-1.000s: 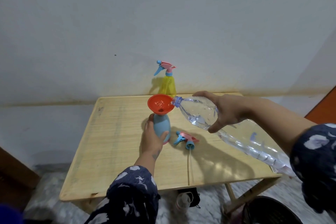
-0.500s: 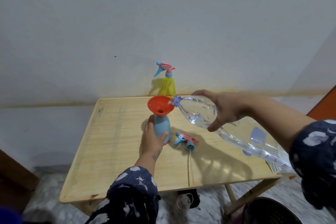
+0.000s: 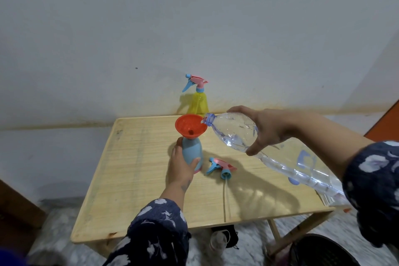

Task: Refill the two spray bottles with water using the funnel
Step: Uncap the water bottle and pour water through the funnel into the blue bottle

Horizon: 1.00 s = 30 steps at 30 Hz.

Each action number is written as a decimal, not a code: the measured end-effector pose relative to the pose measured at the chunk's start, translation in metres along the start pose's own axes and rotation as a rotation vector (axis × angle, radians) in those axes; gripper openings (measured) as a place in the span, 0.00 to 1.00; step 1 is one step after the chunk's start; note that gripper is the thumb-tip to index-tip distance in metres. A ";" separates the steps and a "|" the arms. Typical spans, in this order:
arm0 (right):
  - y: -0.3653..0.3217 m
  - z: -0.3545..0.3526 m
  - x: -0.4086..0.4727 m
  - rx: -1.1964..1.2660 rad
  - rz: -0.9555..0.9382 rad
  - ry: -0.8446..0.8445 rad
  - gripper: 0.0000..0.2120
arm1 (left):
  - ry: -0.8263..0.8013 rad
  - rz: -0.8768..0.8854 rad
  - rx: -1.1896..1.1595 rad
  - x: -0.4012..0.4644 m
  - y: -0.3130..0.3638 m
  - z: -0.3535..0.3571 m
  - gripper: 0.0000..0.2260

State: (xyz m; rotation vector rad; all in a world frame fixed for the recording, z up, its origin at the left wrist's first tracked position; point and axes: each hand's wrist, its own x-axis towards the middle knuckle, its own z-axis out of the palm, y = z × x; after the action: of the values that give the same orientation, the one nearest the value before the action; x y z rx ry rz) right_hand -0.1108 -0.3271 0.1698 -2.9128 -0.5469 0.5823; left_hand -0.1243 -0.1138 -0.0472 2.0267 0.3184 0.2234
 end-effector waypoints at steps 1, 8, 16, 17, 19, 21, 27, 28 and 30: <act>0.000 0.000 0.000 -0.001 0.004 0.000 0.50 | -0.001 -0.001 0.000 0.000 0.000 0.000 0.35; -0.002 0.008 -0.005 -0.025 -0.001 0.037 0.50 | 0.007 0.003 0.005 0.000 0.001 0.000 0.34; 0.005 0.031 -0.002 0.251 -0.086 0.211 0.51 | -0.004 0.012 0.046 -0.001 0.003 -0.003 0.33; 0.007 0.033 -0.002 0.300 -0.097 0.254 0.51 | -0.006 0.009 0.047 -0.001 0.003 -0.003 0.33; 0.011 0.037 -0.002 0.386 -0.108 0.350 0.51 | -0.014 0.005 0.032 -0.002 0.004 -0.004 0.34; 0.019 0.042 -0.002 0.457 -0.108 0.451 0.51 | -0.021 0.003 0.028 -0.002 0.005 -0.005 0.35; 0.045 0.050 0.004 0.651 -0.046 0.713 0.51 | -0.009 -0.023 0.035 -0.003 0.007 -0.005 0.32; 0.048 0.051 0.006 0.670 -0.035 0.753 0.51 | -0.008 -0.030 0.033 -0.003 0.007 -0.005 0.31; 0.053 0.053 0.012 0.713 -0.023 0.835 0.51 | -0.009 -0.035 0.025 -0.002 0.007 -0.004 0.32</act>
State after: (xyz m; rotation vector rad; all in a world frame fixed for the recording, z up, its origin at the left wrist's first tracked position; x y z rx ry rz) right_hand -0.1040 -0.3696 0.1071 -2.1617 -0.1862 -0.3889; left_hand -0.1264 -0.1140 -0.0389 2.0444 0.3530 0.1896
